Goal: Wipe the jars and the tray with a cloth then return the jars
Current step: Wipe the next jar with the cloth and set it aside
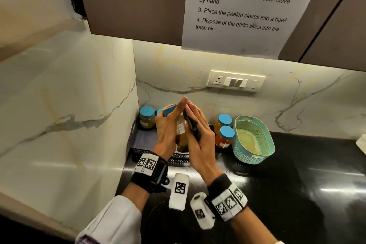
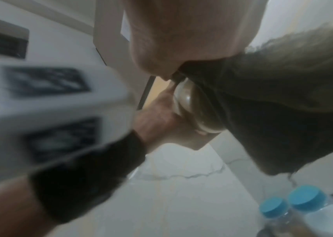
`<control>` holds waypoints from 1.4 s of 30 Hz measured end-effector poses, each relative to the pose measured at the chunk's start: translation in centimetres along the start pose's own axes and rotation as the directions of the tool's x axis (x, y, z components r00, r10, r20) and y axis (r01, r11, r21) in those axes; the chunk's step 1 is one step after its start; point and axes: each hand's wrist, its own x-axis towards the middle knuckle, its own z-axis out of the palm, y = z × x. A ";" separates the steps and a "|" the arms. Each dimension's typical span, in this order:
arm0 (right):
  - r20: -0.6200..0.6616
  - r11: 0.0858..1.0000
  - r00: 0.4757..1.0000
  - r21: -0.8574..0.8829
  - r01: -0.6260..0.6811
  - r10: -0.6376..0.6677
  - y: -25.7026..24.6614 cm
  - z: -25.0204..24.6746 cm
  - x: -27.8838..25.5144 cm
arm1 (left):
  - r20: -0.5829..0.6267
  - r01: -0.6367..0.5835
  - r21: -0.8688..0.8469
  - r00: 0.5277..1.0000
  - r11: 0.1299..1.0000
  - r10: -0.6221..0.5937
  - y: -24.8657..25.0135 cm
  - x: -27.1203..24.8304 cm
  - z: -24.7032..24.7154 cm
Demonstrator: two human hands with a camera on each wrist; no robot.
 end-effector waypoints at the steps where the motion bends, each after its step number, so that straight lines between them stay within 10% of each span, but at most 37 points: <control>1: -0.016 0.998 0.999 0.029 -0.049 0.050 0.1 -0.5 0.7 | 0.015 0.016 0.008 1.000 1.000 -0.016 0.1 -0.5 0.4; 5: -0.079 0.862 0.891 0.304 -0.406 0.448 -0.8 -3.1 3.7 | 0.016 0.038 0.046 0.999 0.998 -0.039 0.3 -2.0 1.2; 9: 0.019 0.730 0.829 0.463 -0.503 0.559 -2.0 -4.4 4.6 | 0.029 0.123 0.013 0.992 0.992 -0.123 1.9 -2.5 1.7; 17: -0.050 0.958 0.988 0.254 -0.131 0.149 -3.0 -2.6 0.1 | -0.010 0.113 -0.003 0.994 0.994 -0.113 1.8 -2.0 1.9; 22: -0.074 0.835 0.861 0.302 -0.461 0.502 -3.2 -3.8 3.8 | 0.017 -0.033 0.128 0.999 0.991 0.031 2.0 -3.1 3.3; 28: -0.114 0.947 0.969 0.264 -0.185 0.221 -3.2 -2.1 0.0 | 0.021 -0.013 0.095 1.000 0.995 0.011 2.7 -2.1 2.8; 33: -0.106 0.908 0.927 0.269 -0.322 0.360 -4.5 -4.2 4.1 | 0.042 -0.090 0.156 0.996 0.984 0.084 2.4 -3.0 4.0; 39: -0.100 0.976 0.990 0.207 -0.072 0.094 -4.9 -3.4 1.5 | 0.005 -0.054 0.107 0.999 0.993 0.054 3.3 -1.9 4.5; 42: -0.101 0.942 0.958 0.238 -0.237 0.267 -5.0 -5.1 4.6 | 0.030 -0.083 0.130 0.996 0.988 0.080 3.3 -2.3 5.2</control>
